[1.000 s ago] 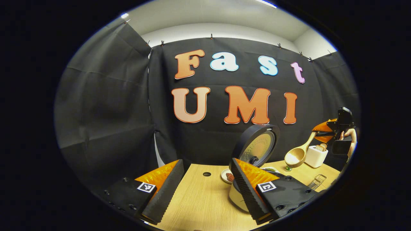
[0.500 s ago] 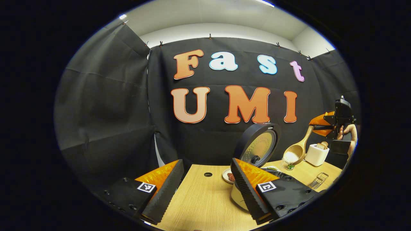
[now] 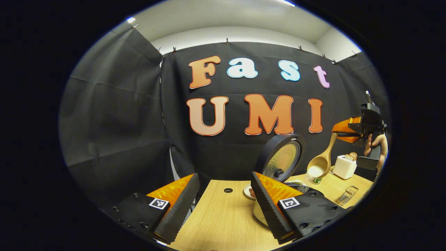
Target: Close the left gripper, press the button to open the rice cooker; take a wooden spoon from the chopstick holder with the right hand, scoop a spoonful of rice and pour it into the rice cooker, then put the wooden spoon back into the chopstick holder.
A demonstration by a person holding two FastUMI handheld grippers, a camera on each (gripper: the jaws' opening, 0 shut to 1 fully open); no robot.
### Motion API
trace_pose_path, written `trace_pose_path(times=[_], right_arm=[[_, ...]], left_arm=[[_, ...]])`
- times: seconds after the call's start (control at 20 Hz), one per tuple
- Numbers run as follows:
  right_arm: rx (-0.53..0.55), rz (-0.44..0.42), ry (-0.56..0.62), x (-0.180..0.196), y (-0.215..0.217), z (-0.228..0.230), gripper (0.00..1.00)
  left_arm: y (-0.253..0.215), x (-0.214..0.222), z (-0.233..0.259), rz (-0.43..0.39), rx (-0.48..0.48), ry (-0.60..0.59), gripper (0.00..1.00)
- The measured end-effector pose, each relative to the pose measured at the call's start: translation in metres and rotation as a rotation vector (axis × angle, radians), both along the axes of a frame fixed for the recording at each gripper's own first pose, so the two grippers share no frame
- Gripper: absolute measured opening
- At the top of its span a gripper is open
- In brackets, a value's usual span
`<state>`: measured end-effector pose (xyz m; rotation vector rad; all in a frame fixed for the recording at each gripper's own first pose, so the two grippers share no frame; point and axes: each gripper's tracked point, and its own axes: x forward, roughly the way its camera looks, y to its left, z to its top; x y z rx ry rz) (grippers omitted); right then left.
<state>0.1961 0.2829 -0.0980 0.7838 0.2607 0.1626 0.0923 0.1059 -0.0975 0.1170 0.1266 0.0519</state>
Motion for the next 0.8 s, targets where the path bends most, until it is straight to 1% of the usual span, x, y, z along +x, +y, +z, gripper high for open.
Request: trace_pose_path(times=[0.25, 0.4, 0.5, 0.65, 0.7, 0.8], right_arm=[[-0.051, 0.027, -0.046, -0.006, 0.008, 0.012, 0.14], [-0.096, 0.028, -0.076, -0.009, 0.011, 0.018, 0.14], [-0.117, 0.039, -0.091, -0.013, 0.013, 0.023, 0.14], [-0.149, 0.061, -0.099, -0.011, 0.021, 0.022, 0.14], [-0.163, 0.071, -0.102, -0.012, 0.025, 0.021, 0.14], [-0.197, 0.084, -0.115, -0.018, 0.027, 0.02, 0.14]], left_arm=[[0.008, -0.001, 0.001, 0.011, -0.008, -0.002, 1.0], [0.011, -0.002, 0.0, 0.016, -0.019, 0.002, 0.97], [0.011, -0.003, 0.0, 0.017, -0.006, -0.001, 0.99], [0.011, -0.003, 0.001, 0.021, 0.014, -0.008, 0.99], [0.011, -0.003, 0.001, 0.023, 0.023, -0.01, 0.97], [0.01, -0.002, -0.001, 0.021, 0.03, -0.008, 0.97]])
